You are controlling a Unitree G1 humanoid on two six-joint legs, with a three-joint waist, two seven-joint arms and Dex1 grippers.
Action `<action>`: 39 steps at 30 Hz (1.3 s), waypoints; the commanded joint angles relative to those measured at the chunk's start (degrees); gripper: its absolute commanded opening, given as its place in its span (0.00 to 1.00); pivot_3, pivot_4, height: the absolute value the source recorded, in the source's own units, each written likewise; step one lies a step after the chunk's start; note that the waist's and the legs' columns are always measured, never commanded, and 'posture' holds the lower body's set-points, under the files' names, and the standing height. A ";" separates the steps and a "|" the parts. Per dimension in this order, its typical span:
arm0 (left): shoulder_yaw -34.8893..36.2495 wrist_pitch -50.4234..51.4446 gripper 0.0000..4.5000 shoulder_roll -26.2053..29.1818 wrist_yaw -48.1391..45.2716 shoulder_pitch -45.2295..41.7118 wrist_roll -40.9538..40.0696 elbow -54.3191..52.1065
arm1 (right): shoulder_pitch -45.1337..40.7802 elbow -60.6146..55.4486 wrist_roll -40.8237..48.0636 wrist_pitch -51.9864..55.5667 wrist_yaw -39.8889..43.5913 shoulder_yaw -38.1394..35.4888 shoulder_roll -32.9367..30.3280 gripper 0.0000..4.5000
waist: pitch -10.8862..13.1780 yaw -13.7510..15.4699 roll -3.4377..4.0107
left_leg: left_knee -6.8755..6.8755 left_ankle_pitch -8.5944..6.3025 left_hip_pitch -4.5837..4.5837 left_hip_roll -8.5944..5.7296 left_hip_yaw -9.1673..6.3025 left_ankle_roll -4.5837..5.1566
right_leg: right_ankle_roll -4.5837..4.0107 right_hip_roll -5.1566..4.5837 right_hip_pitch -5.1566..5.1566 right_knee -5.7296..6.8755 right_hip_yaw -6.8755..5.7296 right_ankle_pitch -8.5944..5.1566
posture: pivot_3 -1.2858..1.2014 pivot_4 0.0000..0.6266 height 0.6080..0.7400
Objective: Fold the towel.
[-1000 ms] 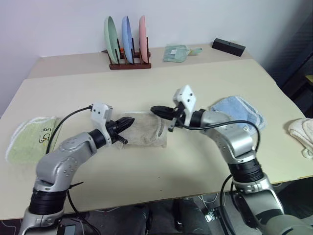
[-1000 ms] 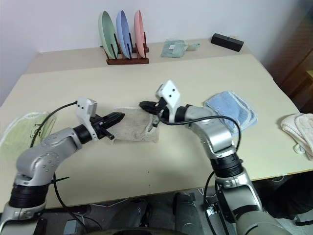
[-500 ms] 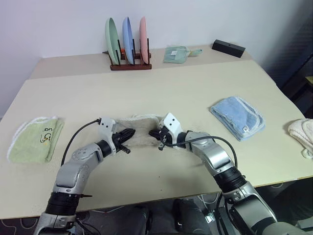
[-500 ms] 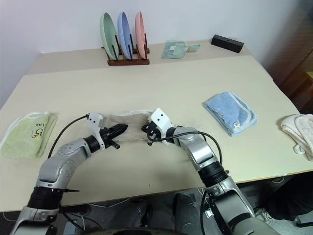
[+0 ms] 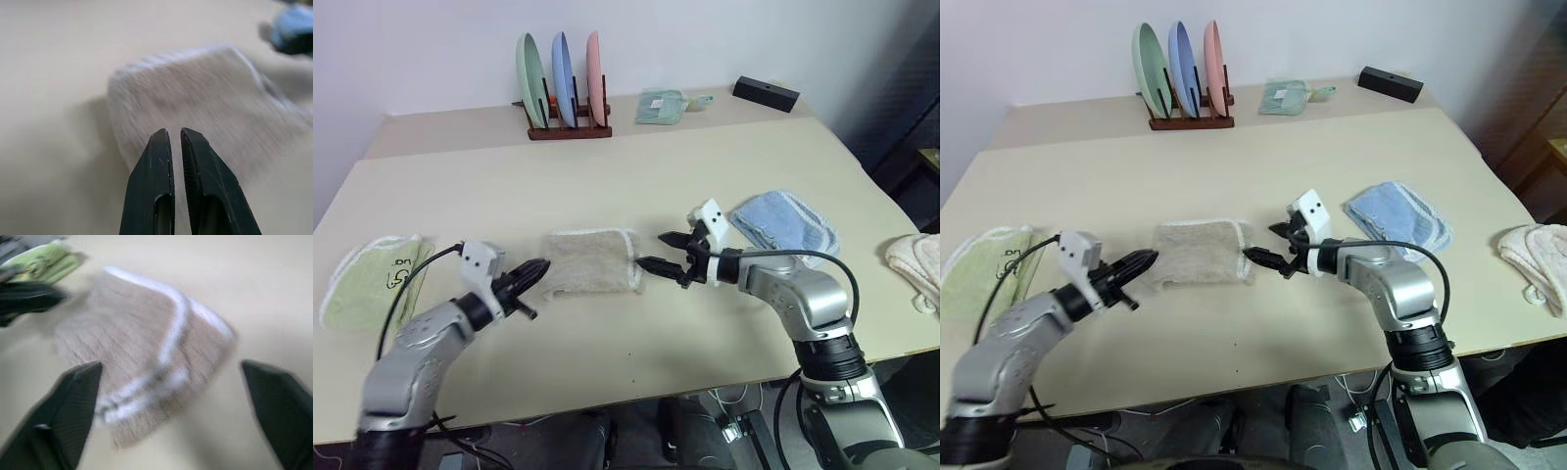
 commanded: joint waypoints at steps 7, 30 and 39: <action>1.96 2.77 0.08 3.04 -3.17 3.25 -4.51 -9.11 | -2.62 1.03 7.05 14.55 -10.03 -7.01 10.76 0.99 | 0.02 -0.15 0.04 | 0.01 -0.02 0.02 -0.01 0.00 0.04 | 0.00 -0.01 0.02 0.00 -0.02 0.00 | 0.52 0.24 1.00; -2.45 2.23 0.08 2.33 -2.04 2.11 -2.63 -10.91 | -9.77 2.43 14.21 9.44 -17.89 -19.48 17.00 0.01 | 0.06 -0.02 0.12 | 0.01 -0.02 0.00 -0.02 0.02 0.04 | 0.01 0.00 0.00 0.01 -0.03 0.00 | 0.52 0.24 1.00; -10.17 0.90 0.08 0.88 -6.63 -9.48 -0.88 -1.65 | -11.63 0.03 19.26 9.54 -34.18 -47.09 0.60 0.01 | 0.08 0.91 0.16 | 0.04 -0.02 -0.07 -0.07 -0.06 0.05 | 0.01 -0.05 0.02 -0.02 -0.09 0.00 | 0.52 0.24 1.00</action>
